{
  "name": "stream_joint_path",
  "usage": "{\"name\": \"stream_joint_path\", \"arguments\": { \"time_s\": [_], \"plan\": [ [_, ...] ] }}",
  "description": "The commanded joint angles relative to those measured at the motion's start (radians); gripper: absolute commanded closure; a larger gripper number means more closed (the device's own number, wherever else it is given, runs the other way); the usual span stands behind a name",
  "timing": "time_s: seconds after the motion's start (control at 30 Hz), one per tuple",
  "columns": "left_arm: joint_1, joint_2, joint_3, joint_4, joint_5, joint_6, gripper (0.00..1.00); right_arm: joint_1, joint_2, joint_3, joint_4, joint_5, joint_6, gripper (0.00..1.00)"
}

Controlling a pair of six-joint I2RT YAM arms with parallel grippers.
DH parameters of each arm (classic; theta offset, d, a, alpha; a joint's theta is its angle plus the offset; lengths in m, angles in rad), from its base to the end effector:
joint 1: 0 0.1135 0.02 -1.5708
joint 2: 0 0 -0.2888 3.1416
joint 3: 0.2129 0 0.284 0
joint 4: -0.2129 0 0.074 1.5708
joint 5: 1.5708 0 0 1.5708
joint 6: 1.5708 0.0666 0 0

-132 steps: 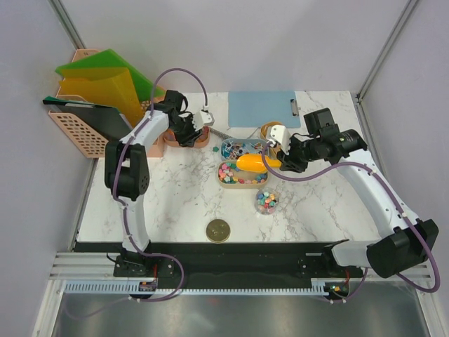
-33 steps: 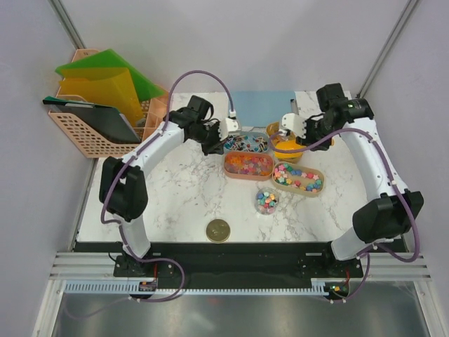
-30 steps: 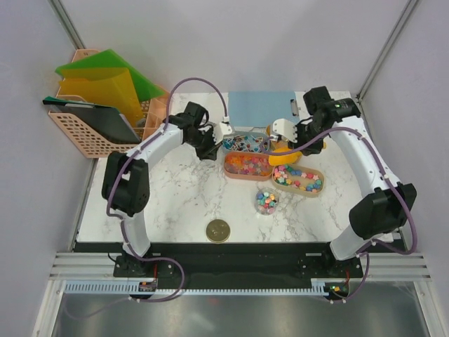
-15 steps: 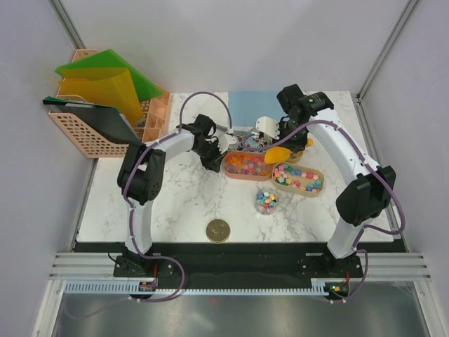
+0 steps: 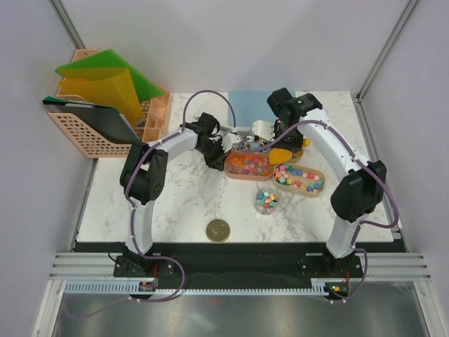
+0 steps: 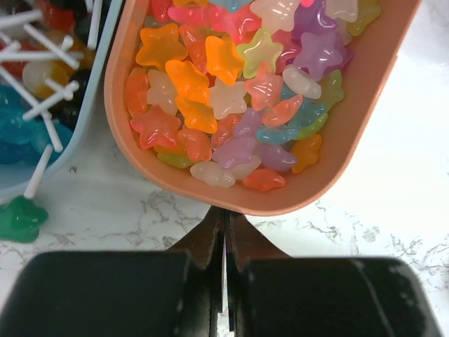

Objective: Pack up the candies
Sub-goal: Scoop the fake candies from the storage box.

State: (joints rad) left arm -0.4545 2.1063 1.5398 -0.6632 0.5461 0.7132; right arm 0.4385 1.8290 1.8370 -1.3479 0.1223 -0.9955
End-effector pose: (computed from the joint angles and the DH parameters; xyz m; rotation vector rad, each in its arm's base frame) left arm 0.4139 -0.2407 0.1402 1.5721 2.1470 -0.6791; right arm 0.3682 0.1637 0.3186 -1.9171 2.2309 -0.2669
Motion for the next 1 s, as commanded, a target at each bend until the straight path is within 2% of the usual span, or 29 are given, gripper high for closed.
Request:
{"name": "stream_joint_path", "arguments": {
  "time_s": [0.0,0.47,0.97],
  "plan": [
    [-0.039,0.008,0.059,-0.010,0.089,0.008,0.98,0.012,0.001,-0.005,-0.112,0.068,-0.018,1.00],
    [-0.070,-0.006,0.060,-0.038,0.120,-0.035,0.98,0.012,-0.019,-0.108,-0.111,0.105,-0.091,1.00],
    [-0.069,0.000,0.080,-0.035,0.218,-0.116,0.98,0.039,0.128,-0.028,-0.111,0.212,-0.054,1.00]
  ]
}}
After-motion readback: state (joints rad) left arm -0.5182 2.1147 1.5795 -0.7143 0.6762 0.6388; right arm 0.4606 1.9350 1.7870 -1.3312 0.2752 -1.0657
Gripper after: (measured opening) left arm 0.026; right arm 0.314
